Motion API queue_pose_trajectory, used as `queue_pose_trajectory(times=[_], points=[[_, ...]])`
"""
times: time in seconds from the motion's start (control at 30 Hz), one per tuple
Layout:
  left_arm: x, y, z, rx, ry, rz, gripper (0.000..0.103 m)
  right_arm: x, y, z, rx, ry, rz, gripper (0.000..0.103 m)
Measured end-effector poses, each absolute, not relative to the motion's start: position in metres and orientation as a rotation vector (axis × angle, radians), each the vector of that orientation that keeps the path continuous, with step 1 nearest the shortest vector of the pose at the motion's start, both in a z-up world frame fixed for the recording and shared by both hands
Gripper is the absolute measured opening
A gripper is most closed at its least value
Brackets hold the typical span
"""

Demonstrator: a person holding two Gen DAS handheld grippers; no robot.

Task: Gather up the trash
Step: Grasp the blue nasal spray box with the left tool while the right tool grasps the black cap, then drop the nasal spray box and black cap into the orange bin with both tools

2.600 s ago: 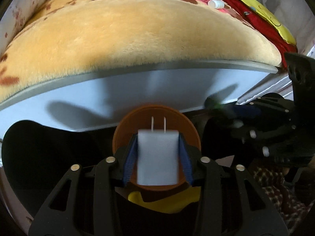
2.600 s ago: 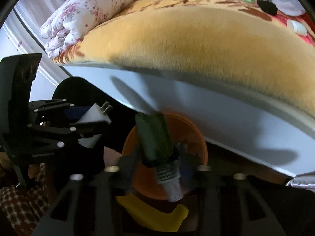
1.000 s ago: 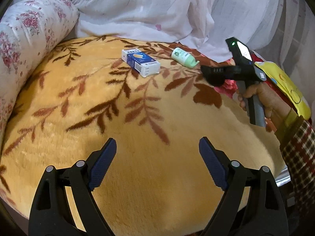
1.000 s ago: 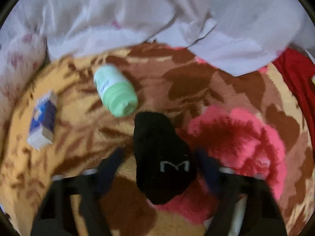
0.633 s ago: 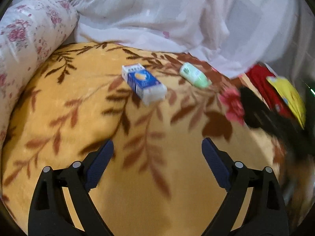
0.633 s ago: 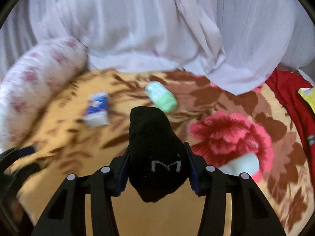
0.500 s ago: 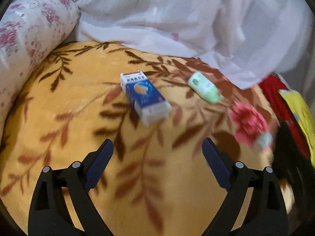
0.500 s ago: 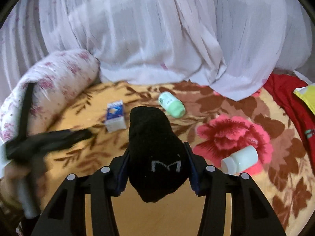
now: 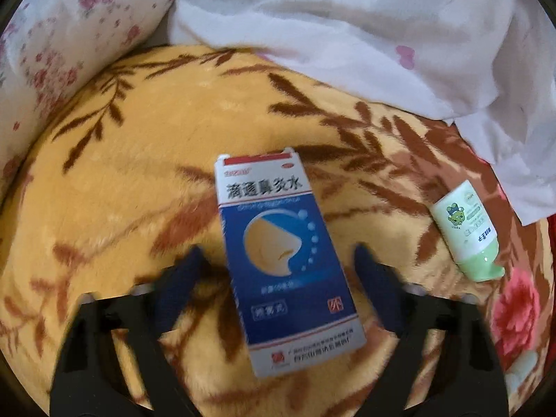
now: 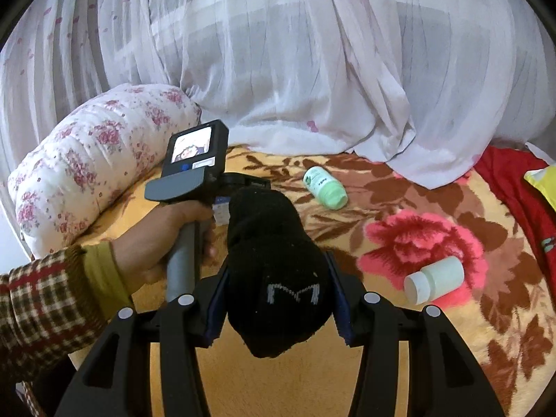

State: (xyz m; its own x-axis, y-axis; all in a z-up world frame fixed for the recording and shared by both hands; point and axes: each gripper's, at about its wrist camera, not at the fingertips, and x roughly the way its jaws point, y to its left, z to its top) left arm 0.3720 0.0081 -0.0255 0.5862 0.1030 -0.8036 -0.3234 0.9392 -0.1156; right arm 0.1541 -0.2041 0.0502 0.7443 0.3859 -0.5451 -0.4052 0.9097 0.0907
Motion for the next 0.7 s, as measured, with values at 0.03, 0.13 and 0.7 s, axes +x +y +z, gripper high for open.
queue_pose_trajectory(times=[0.03,0.13,0.7], points=[[0.37,0.007,-0.027,-0.243,0.908,0.227,0.06,0.154,-0.204,0.049,-0.036,0.591,0.435,0.05],[0.355,0.008,-0.024,-0.204,0.878,0.196,0.055,0.153,-0.203,0.049,-0.036,0.592,0.44,0.05],[0.12,0.036,0.031,-0.041,0.84,-0.042,0.054,0.075,-0.171,0.045,-0.031,0.651,0.518,0.05]])
